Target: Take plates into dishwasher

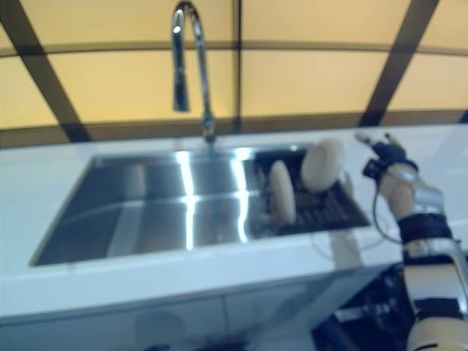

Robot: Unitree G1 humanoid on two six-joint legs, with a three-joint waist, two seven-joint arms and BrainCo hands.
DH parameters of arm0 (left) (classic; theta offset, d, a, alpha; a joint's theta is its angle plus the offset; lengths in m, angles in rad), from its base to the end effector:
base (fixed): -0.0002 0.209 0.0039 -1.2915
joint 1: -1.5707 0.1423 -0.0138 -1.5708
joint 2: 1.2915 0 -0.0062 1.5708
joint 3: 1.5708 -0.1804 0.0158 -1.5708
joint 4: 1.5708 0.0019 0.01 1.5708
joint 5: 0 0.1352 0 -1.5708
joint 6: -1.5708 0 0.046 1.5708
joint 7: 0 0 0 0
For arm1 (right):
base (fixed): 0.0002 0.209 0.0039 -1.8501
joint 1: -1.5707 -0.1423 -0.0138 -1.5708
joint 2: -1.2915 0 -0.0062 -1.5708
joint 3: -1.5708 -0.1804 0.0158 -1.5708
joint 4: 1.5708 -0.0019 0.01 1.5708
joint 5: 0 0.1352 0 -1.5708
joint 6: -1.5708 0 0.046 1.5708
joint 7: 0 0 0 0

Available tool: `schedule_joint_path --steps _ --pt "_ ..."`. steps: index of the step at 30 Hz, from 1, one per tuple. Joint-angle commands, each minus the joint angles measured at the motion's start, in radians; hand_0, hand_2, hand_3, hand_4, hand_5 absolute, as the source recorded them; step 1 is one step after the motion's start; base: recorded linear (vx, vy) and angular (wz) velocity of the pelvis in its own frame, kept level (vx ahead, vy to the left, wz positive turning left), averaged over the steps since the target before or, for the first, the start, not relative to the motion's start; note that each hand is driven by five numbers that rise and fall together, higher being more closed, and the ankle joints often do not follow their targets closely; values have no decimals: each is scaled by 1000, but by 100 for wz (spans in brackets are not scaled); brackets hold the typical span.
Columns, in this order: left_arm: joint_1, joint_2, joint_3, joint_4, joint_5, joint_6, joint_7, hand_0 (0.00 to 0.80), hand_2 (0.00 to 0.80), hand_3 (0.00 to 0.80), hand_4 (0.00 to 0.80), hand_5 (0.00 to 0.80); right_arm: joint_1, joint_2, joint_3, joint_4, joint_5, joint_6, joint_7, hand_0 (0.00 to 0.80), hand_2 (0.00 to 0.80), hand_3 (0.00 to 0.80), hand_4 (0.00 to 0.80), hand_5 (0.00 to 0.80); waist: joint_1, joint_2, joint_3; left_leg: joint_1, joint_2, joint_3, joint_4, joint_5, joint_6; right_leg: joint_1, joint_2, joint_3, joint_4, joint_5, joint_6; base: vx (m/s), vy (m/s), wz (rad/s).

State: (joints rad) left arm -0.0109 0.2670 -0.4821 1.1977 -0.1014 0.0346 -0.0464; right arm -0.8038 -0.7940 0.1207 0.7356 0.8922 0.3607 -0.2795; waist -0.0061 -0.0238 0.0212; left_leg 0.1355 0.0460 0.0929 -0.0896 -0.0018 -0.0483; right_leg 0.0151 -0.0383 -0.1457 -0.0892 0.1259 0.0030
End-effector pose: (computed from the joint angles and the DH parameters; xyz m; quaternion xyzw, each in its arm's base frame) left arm 0.0717 0.2093 -0.1118 0.1898 0.5880 -0.1084 0.7788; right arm 0.3103 -0.2993 0.1786 0.0823 0.1019 -0.2236 0.9658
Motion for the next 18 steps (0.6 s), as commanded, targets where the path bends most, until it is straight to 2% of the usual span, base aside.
schedule_joint_path --steps 1,18 --pt "-51 27 -61 32 -20 -4 -3 0 0 0 0 0 -150 -47 43 97 -15 -50 22 0 0 0 0 0 42 -41 -10 -21 -36 14 9 0 34 82 -51 9 33 -66 56 21 -24 5" --pt "-35 36 -65 21 -7 -17 -8 0 0 0 0 0 -138 -57 45 154 -64 -42 102 0 0 0 0 0 57 -37 1 -21 -32 1 13 3 29 91 -46 -2 31 -72 50 9 -18 3"
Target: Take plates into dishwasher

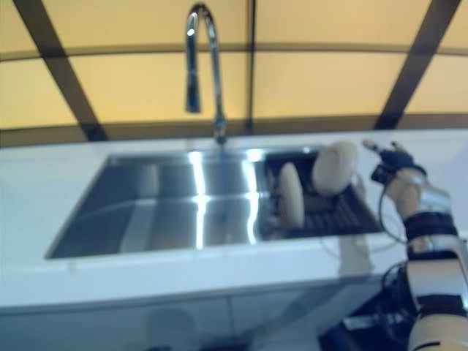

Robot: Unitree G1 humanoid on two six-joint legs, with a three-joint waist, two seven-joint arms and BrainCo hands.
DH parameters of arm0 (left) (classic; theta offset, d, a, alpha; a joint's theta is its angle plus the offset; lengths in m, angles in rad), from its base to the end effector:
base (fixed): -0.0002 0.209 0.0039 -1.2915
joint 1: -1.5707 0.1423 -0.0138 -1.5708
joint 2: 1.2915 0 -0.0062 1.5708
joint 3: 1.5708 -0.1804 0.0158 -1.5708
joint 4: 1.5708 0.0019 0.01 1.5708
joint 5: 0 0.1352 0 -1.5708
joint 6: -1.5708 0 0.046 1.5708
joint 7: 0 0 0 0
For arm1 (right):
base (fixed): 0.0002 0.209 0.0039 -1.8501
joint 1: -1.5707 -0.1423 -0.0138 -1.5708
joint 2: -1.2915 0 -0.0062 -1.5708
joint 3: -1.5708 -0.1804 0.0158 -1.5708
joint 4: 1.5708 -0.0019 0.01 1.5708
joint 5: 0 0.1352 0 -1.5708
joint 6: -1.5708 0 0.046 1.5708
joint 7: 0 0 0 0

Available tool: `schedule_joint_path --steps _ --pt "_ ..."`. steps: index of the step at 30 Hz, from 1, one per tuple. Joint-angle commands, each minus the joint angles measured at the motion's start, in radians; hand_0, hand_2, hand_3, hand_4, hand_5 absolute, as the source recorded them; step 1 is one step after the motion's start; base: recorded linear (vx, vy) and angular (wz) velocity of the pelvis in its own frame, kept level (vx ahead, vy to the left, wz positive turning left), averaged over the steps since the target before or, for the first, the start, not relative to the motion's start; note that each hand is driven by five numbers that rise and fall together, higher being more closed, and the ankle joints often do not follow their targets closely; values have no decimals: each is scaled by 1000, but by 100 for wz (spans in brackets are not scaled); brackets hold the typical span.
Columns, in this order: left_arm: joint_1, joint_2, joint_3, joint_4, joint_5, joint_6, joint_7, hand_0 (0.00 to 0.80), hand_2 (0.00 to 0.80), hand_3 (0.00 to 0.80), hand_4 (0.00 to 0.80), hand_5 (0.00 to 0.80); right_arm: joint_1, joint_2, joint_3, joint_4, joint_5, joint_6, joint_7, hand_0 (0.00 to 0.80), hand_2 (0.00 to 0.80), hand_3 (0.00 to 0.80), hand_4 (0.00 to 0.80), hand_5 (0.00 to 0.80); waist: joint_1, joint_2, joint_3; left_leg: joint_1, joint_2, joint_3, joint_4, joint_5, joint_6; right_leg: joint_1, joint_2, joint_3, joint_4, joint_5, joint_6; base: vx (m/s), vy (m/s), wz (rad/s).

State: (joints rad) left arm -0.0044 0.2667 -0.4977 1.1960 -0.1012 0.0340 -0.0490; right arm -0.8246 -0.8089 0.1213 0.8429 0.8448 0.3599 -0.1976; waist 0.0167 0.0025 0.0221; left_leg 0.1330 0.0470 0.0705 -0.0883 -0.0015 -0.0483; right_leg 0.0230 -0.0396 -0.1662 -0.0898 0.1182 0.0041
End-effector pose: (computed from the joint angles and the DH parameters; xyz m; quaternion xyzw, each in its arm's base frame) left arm 0.0691 0.2082 -0.1125 0.1923 0.5901 -0.1160 0.7755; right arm 0.3076 -0.3140 0.1725 0.0714 0.1239 -0.2268 0.9634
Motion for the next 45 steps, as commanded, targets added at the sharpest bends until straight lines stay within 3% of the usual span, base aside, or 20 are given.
schedule_joint_path --steps 1,45 --pt "-41 36 -49 24 -7 -18 -6 0 0 0 0 0 -115 -41 43 49 -20 -42 24 0 0 0 0 0 35 -64 1 -19 -32 23 11 3 29 84 -44 18 31 -64 49 12 -32 2" --pt "-33 31 -64 2 -5 -36 -5 0 0 0 0 0 -80 22 58 47 -62 -16 62 0 0 0 0 0 46 -44 38 -38 -11 7 21 26 7 78 -30 1 36 -73 32 1 -2 0"
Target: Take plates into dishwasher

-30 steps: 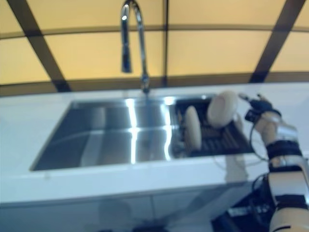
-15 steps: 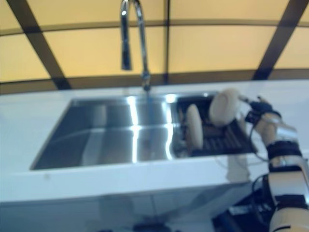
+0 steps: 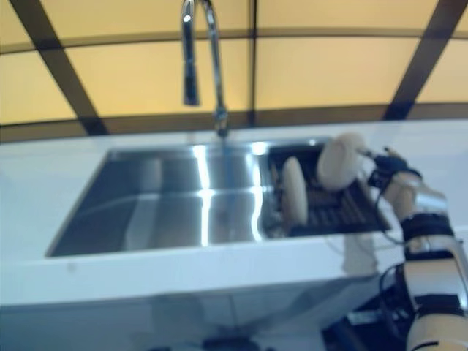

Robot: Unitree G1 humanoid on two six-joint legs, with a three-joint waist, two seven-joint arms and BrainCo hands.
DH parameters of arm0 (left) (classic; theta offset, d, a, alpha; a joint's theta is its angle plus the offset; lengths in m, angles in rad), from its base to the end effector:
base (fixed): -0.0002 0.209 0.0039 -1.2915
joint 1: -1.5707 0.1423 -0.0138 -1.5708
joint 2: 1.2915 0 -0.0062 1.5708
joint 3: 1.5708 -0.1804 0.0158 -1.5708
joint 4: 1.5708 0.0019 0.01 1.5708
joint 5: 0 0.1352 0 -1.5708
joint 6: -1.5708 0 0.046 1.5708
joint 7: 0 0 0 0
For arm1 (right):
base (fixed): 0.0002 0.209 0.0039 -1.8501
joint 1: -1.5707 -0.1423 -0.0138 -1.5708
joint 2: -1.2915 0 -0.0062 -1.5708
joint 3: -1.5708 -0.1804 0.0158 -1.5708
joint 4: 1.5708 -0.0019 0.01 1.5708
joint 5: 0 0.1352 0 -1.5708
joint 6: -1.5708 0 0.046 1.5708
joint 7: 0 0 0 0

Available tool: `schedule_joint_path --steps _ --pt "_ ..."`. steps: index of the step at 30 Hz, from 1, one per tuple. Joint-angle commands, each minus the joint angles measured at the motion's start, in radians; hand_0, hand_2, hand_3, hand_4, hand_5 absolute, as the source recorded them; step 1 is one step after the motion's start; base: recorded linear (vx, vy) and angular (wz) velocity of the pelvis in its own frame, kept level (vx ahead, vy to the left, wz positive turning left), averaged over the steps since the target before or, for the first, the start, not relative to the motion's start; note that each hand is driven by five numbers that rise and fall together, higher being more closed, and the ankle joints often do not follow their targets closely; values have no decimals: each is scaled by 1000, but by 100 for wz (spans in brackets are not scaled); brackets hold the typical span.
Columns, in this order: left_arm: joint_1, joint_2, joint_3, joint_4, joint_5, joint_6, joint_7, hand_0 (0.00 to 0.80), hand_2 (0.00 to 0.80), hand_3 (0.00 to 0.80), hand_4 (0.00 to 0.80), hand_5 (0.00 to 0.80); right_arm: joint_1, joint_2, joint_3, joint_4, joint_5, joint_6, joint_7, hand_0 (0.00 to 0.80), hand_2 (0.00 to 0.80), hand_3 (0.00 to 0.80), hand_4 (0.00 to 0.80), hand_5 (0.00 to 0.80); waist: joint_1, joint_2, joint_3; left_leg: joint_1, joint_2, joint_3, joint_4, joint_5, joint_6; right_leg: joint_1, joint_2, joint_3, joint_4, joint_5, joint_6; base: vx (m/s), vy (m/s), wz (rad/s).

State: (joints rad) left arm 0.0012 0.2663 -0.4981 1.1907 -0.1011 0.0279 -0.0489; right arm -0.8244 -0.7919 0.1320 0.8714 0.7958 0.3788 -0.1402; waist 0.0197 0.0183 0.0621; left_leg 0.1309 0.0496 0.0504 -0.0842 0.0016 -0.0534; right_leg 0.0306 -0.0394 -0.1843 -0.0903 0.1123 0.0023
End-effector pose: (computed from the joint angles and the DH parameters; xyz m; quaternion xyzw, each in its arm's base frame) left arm 0.0680 0.2075 -0.1126 0.1909 0.5879 -0.1176 0.7772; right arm 0.3080 -0.3125 0.1637 0.0549 0.1493 -0.2051 0.9657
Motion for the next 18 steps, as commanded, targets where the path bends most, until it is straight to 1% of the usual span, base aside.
schedule_joint_path --steps 1,18 --pt "-40 31 -65 6 -6 -29 -5 0 0 0 0 0 -78 7 46 13 -16 -33 3 0 0 0 0 0 43 -59 -1 -37 -13 26 18 23 11 70 -30 19 37 -67 34 0 0 0" --pt "-40 25 -67 9 -3 -32 0 0 0 0 0 0 -76 28 55 10 -34 -17 26 0 0 0 0 0 49 -58 6 -40 -10 19 16 29 8 71 -30 11 35 -66 33 0 0 0"
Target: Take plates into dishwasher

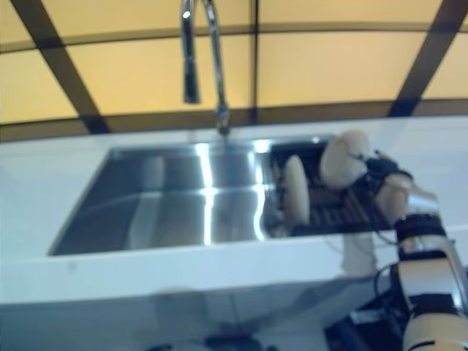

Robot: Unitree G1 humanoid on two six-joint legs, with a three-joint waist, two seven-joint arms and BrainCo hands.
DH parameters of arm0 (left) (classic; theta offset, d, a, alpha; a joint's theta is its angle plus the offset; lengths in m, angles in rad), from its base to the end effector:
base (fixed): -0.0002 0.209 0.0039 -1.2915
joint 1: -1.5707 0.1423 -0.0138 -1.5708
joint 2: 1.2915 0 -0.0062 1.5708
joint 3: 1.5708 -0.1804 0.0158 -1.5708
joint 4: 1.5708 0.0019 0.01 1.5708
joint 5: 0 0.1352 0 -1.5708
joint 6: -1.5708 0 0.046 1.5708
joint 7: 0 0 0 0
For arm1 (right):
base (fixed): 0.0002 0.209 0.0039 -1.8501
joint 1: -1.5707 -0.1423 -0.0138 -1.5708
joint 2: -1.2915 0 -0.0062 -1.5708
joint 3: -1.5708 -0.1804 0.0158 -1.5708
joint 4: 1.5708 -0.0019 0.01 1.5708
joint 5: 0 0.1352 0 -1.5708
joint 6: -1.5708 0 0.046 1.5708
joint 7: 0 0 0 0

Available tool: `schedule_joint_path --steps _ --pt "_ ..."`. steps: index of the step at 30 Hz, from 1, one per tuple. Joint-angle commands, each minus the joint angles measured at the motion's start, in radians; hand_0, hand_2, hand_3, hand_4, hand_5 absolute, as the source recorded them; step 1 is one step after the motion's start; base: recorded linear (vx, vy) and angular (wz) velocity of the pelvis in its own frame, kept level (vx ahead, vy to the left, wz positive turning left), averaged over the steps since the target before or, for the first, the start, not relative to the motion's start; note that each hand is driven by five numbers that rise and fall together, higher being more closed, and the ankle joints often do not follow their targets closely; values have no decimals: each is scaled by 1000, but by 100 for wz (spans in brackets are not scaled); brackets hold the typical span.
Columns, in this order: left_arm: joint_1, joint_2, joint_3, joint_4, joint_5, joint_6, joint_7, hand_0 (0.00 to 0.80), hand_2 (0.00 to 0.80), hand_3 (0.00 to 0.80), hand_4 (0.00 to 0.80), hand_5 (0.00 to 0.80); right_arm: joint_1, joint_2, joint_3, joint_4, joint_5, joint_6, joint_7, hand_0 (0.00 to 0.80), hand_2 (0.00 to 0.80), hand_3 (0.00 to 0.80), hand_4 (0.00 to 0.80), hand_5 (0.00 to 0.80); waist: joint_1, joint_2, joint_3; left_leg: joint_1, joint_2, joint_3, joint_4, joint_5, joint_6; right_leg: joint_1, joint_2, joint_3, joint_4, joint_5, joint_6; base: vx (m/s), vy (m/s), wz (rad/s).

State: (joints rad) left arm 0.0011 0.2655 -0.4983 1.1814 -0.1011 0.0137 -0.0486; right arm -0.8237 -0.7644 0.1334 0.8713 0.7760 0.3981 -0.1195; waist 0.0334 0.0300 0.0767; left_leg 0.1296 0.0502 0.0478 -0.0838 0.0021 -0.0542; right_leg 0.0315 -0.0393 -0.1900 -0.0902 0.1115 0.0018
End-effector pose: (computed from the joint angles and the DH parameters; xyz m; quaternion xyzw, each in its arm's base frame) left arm 0.0700 0.2060 -0.1122 0.1896 0.5787 -0.1207 0.7840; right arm 0.3104 -0.3055 0.1578 0.0539 0.1647 -0.1858 0.9672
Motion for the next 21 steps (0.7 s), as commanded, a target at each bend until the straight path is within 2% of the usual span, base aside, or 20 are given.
schedule_joint_path --steps 1,21 --pt "-40 26 -66 19 -1 -18 -1 0 0 0 0 0 -78 2 54 9 -14 -33 4 0 0 0 0 0 36 -70 -8 -39 -10 21 16 28 8 70 -30 16 35 -65 33 0 0 0" --pt "-42 24 -75 15 -7 -19 1 0 0 0 0 0 -93 17 56 27 -9 -29 -35 0 0 0 0 0 44 -68 -3 -40 -9 17 13 33 8 69 -33 13 36 -63 35 0 1 1"
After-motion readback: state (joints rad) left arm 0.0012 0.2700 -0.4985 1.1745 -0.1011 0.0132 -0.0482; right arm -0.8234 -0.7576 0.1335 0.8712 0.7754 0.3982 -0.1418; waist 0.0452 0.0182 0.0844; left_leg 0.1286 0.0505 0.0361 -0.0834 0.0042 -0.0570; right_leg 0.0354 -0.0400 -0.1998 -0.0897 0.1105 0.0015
